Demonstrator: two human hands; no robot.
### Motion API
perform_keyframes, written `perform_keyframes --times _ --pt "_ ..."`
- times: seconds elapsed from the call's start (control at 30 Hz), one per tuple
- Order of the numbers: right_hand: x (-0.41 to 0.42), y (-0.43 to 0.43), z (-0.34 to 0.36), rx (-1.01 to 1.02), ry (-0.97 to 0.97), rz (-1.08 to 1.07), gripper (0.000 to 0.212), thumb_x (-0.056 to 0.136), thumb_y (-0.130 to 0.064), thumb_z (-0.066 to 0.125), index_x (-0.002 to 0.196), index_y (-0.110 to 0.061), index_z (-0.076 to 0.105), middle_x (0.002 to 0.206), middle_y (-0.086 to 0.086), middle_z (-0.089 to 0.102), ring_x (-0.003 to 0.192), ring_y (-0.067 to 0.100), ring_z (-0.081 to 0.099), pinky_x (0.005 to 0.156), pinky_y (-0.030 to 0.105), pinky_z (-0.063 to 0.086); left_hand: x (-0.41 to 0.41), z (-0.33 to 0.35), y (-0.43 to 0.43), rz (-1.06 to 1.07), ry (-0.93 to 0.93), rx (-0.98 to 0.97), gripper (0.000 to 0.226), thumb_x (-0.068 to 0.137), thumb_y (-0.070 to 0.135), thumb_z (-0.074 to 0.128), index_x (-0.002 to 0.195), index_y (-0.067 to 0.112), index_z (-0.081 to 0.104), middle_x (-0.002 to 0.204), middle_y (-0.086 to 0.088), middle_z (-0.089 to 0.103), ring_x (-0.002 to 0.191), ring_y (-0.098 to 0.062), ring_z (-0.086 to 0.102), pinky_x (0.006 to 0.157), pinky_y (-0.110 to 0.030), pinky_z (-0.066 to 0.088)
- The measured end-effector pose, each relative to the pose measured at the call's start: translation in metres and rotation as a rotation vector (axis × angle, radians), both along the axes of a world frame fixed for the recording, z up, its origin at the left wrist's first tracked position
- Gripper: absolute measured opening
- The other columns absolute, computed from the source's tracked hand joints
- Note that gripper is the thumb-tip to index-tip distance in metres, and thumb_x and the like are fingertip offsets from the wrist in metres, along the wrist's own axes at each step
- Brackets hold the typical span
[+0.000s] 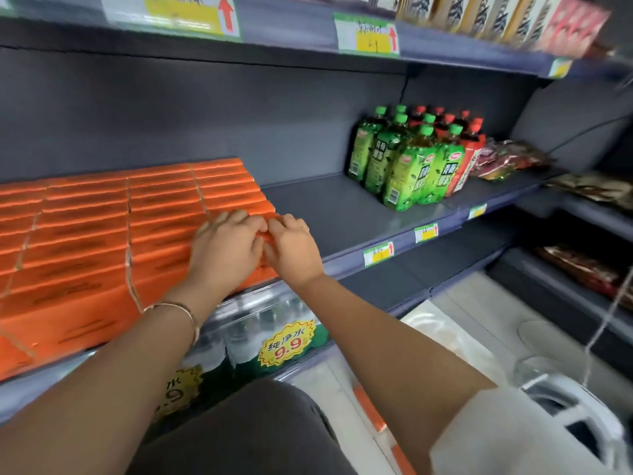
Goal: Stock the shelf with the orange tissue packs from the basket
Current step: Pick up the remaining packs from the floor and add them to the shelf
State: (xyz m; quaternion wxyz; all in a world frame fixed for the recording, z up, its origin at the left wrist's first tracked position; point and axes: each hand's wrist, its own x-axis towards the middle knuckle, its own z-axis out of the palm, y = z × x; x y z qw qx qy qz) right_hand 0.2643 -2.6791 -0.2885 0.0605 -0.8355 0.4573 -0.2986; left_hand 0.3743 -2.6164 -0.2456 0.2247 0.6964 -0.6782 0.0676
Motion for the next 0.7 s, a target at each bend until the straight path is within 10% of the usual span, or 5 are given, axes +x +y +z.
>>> perform_keyframes --times 0.4,0.7 --pt "-0.123 0.002 -0.012 -0.028 0.009 -0.093 0.032 0.091 -0.022 0.059 0.120 -0.010 0.059 0.115 0.015 0.056 0.104 0.038 0.052 0.085 0.045 0.045 -0.092 -0.026 -0.016 -0.174 -0.094 0.047 0.016 0.089 0.026 0.054 0.103 0.023 0.059 0.104 -0.001 0.061 0.104 -0.026 0.052 0.086 -0.037 0.036" --pt "-0.266 -0.007 -0.078 0.359 0.082 -0.256 0.034 0.096 -0.031 0.049 0.128 -0.020 0.051 0.122 0.006 0.056 0.114 0.031 0.052 0.087 0.040 0.049 -0.196 -0.058 -0.037 -0.475 -0.338 0.347 0.017 0.093 0.033 0.049 0.102 0.026 0.061 0.102 0.008 0.061 0.100 -0.018 0.058 0.080 -0.029 0.040"
